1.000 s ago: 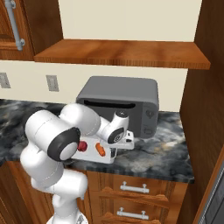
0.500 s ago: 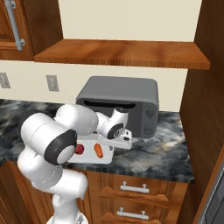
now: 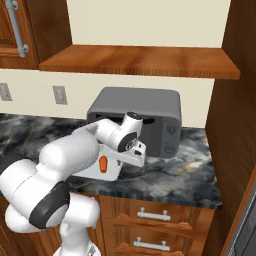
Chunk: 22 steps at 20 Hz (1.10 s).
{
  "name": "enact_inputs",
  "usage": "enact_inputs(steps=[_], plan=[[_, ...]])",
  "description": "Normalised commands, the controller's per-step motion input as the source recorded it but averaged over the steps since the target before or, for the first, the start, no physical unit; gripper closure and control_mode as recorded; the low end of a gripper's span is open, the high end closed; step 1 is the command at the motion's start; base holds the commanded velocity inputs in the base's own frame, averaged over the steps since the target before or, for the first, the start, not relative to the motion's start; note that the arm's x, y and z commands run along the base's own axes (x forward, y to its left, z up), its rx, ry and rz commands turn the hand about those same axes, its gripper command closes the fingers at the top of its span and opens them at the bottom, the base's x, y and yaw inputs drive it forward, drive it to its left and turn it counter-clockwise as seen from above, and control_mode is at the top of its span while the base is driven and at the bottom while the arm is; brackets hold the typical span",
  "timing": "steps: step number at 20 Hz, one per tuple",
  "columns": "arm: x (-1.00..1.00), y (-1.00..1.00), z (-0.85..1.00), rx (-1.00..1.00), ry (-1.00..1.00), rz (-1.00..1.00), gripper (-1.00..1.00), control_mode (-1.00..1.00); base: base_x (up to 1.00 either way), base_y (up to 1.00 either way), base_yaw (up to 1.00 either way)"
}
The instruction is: Take the carrot and bell pepper out of the freezer and place them in the tupperware container on the counter. Then put the tupperware containing the vegetables back in the freezer.
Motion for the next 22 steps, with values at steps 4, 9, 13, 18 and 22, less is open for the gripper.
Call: enact_inputs(steps=[4,9,13,18,22], plan=[[-0.80,0.20,0.84,0.10,0.07,0.00,1.00,-1.00,0.00,0.00,0.00],[-0.82,0.29,1.00,0.11,0.04,0.00,1.00,-1.00,0.00,0.00,0.00],[-0.76,0.28,1.00,0.07,0.00,0.00,1.00,-1.00,0.00,0.00,0.00],[-0.80,0.32,0.91,0.03,0.00,0.00,1.00,-1.00,0.00,0.00,0.00],[-0.88,0.38,0.68,0.00,-0.01,0.00,1.00,-1.00,0.00,0.00,0.00]])
